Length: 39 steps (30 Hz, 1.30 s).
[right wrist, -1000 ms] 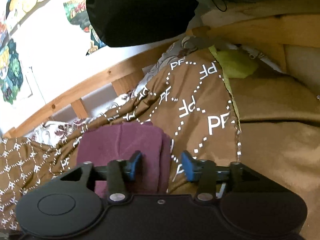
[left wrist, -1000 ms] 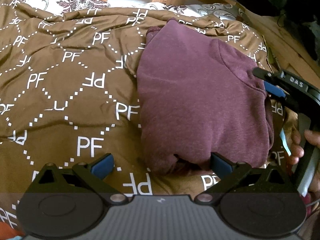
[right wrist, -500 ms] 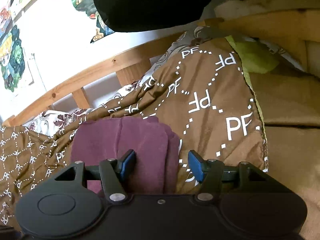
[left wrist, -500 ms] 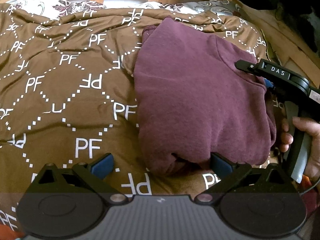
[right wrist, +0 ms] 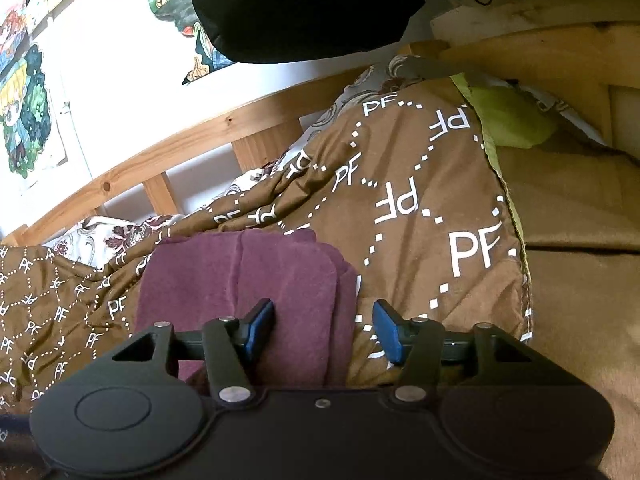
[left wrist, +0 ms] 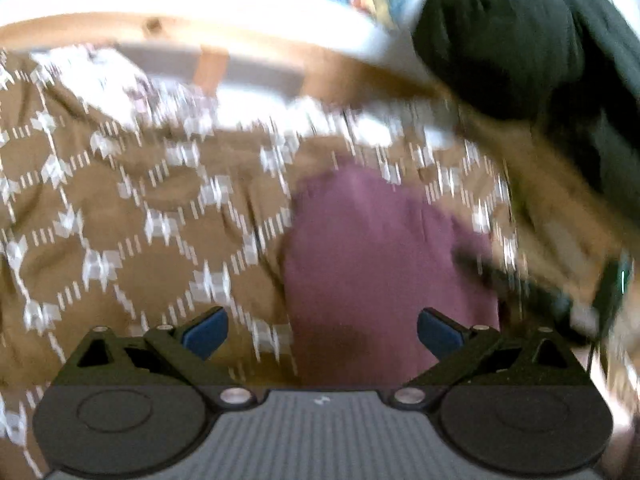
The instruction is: Fold small clothes
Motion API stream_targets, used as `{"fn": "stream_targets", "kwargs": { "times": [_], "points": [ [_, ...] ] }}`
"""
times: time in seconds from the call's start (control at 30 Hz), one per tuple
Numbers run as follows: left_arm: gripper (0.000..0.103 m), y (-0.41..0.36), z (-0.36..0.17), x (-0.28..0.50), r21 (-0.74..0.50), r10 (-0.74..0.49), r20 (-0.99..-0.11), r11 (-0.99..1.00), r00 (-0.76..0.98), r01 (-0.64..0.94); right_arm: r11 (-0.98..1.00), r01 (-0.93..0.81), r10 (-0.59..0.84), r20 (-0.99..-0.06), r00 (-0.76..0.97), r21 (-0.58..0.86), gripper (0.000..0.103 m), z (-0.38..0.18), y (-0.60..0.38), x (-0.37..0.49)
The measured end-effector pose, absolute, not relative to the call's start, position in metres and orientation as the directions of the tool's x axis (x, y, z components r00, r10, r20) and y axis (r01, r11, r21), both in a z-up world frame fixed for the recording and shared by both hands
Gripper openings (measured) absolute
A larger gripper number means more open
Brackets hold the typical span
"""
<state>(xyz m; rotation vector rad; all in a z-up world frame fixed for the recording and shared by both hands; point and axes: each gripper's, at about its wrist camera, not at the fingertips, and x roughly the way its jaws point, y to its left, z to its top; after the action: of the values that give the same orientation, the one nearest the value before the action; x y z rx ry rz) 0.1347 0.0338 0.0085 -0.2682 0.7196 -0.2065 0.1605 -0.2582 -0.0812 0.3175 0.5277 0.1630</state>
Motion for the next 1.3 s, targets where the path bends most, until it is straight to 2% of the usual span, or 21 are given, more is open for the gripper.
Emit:
{"fn": "stream_targets", "kwargs": {
  "times": [0.17,0.27,0.33,0.4,0.5,0.73,0.83,0.93,1.17,1.3],
  "points": [
    [0.09,0.025,0.028,0.193,-0.187,-0.159,-0.594,0.981,0.789,0.057,0.94,-0.077,0.234,-0.462,0.855,0.334,0.06,-0.082,-0.257,0.16],
    [0.078,0.014,0.021,0.229,-0.122,-0.131,-0.617,0.99,0.776,0.069,0.942,-0.095,0.242,-0.456,0.857,0.321,0.063,-0.084,-0.256,0.16],
    [0.07,0.012,0.012,0.25,-0.113,-0.13,-0.647,0.991,0.751,0.074,0.944,-0.107,0.247,-0.453,0.857,0.313,0.065,-0.085,-0.255,0.159],
    [0.069,0.009,0.003,0.266,-0.117,-0.143,-0.672,0.989,0.727,0.086,0.944,-0.117,0.253,-0.45,0.856,0.309,0.067,-0.085,-0.255,0.159],
    [0.061,0.005,-0.01,0.28,-0.118,-0.153,-0.696,0.988,0.702,0.098,0.945,-0.129,0.26,-0.448,0.856,0.301,0.069,-0.087,-0.254,0.158],
    [0.061,-0.009,-0.019,0.287,-0.144,-0.203,-0.699,0.979,0.686,0.143,0.944,-0.148,0.272,-0.445,0.853,0.294,0.072,-0.087,-0.253,0.157],
    [0.056,-0.015,-0.018,0.29,-0.117,-0.189,-0.704,0.982,0.684,0.151,0.943,-0.152,0.276,-0.444,0.852,0.295,0.073,-0.087,-0.253,0.157],
    [0.056,-0.001,-0.014,0.285,-0.199,-0.207,-0.672,0.975,0.711,0.096,0.944,-0.156,0.278,-0.445,0.851,0.291,0.073,-0.087,-0.253,0.157],
    [0.055,0.022,-0.011,0.282,-0.258,-0.128,-0.636,0.965,0.761,-0.054,0.947,-0.16,0.276,-0.447,0.851,0.279,0.075,-0.087,-0.25,0.157],
    [0.055,0.022,-0.017,0.288,-0.246,-0.125,-0.669,0.967,0.733,-0.06,0.947,-0.161,0.276,-0.448,0.851,0.277,0.076,-0.087,-0.249,0.157]
  ]
}}
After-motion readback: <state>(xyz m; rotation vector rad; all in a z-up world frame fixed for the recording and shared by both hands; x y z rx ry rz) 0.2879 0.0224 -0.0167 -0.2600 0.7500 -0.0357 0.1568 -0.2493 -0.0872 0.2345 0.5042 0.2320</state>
